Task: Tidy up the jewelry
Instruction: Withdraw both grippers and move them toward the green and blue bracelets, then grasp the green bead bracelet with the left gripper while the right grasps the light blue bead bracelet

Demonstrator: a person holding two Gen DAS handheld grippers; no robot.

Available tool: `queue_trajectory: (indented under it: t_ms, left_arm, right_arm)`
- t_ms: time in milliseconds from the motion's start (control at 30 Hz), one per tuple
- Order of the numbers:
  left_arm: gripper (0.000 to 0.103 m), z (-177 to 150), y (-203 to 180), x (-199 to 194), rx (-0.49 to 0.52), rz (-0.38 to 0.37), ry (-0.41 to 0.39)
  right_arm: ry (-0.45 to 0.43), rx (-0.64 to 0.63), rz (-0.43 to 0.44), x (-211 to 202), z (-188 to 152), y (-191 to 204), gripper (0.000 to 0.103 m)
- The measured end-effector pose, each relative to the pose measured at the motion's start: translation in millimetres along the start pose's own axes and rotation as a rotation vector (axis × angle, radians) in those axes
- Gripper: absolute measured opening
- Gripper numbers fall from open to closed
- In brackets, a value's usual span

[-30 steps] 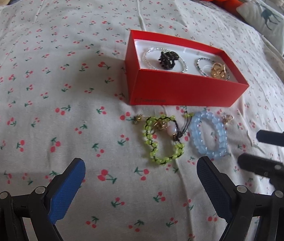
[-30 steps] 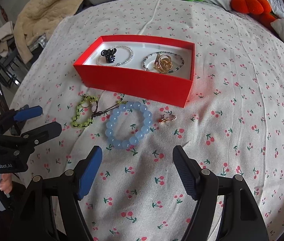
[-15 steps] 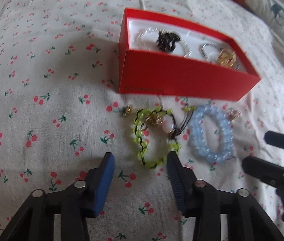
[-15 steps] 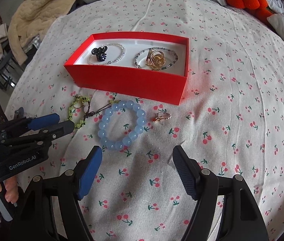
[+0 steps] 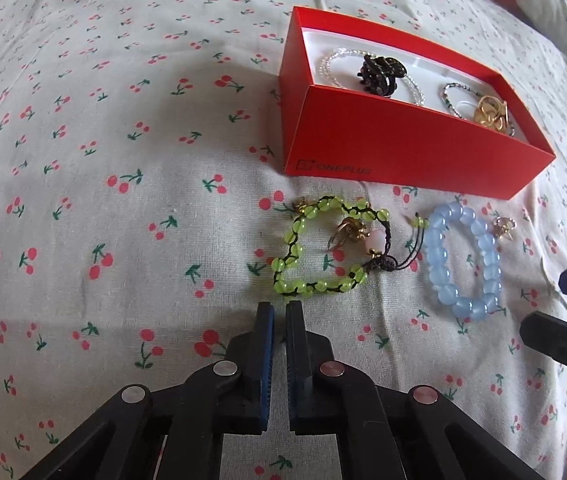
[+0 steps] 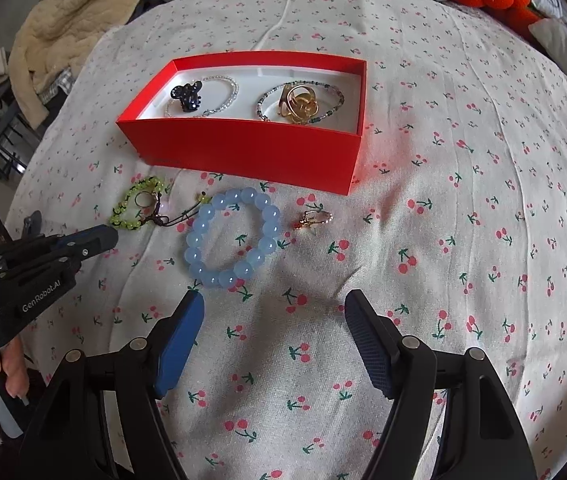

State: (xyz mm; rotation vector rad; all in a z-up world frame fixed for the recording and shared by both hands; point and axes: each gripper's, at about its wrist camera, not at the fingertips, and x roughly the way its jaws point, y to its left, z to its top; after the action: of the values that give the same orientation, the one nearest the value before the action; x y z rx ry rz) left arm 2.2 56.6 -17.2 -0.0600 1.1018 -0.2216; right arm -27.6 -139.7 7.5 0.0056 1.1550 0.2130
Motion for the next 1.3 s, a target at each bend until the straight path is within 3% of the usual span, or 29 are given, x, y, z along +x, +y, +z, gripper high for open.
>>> queue_trajectory:
  t_ms: [333, 767, 867, 933, 1033, 1200, 1300]
  left_arm:
    - [0.0, -5, 14, -4, -0.061, -0.077, 0.028]
    - [0.0, -9, 26, -15, -0.084, -0.088, 0.013]
    - [0.0, -9, 29, -17, -0.09, -0.101, 0.004]
    - [0.0, -6, 29, -20, -0.096, -0.106, -0.015]
    - [0.002, 0, 29, -23, -0.109, -0.125, -0.043]
    - [0.015, 12, 23, -18, -0.114, -0.142, -0.047]
    - [0.016, 15, 14, -5, -0.086, -0.118, -0.014]
  right_arm:
    - [0.028, 0.031, 0.014, 8, 3, -4, 0.076]
    - [0.047, 0.125, 0.092, 18, 13, -15, 0.075]
    - [0.044, 0.131, 0.093, 20, 17, -14, 0.065]
    - [0.041, 0.125, 0.076, 22, 18, -12, 0.05]
    - [0.036, 0.127, 0.084, 23, 21, -6, 0.039]
    - [0.046, 0.165, 0.131, 21, 16, 3, 0.038]
    - [0.058, 0.155, 0.114, 26, 13, 9, 0.035]
